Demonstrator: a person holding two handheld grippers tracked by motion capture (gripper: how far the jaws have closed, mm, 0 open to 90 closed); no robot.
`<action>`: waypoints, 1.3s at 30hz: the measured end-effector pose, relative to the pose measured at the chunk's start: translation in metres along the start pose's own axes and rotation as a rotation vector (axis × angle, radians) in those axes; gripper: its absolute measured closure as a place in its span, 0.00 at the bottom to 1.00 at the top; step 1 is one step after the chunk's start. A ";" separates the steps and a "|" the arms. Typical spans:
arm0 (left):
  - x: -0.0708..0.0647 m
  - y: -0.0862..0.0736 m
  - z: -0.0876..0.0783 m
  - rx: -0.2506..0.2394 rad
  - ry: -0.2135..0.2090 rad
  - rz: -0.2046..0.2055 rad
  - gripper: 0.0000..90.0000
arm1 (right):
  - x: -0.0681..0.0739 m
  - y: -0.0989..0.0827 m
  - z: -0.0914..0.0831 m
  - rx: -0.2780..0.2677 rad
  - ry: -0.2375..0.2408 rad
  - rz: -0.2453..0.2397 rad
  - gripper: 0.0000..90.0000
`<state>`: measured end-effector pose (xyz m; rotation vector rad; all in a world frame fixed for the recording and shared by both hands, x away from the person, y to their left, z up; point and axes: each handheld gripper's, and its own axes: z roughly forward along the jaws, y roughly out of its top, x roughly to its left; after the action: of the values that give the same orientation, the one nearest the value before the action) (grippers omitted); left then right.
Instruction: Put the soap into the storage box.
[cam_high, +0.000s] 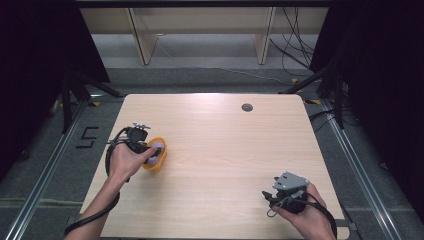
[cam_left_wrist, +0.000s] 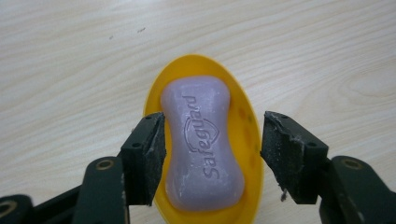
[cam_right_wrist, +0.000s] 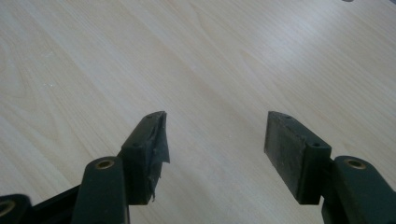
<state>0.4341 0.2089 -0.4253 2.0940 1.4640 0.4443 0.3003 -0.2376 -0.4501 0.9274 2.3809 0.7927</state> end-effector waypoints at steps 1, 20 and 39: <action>0.000 -0.001 -0.002 -0.007 -0.001 0.010 0.42 | 0.000 0.000 0.000 -0.001 -0.004 0.000 0.44; -0.005 -0.032 -0.031 -0.118 -0.058 0.045 0.40 | 0.000 0.000 -0.001 0.000 -0.002 0.018 0.44; -0.005 -0.083 -0.036 -0.138 -0.093 0.077 0.40 | -0.001 0.000 -0.001 0.000 -0.001 0.007 0.44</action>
<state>0.3499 0.2344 -0.4456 2.0390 1.2670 0.4569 0.3001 -0.2383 -0.4487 0.9364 2.3774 0.7948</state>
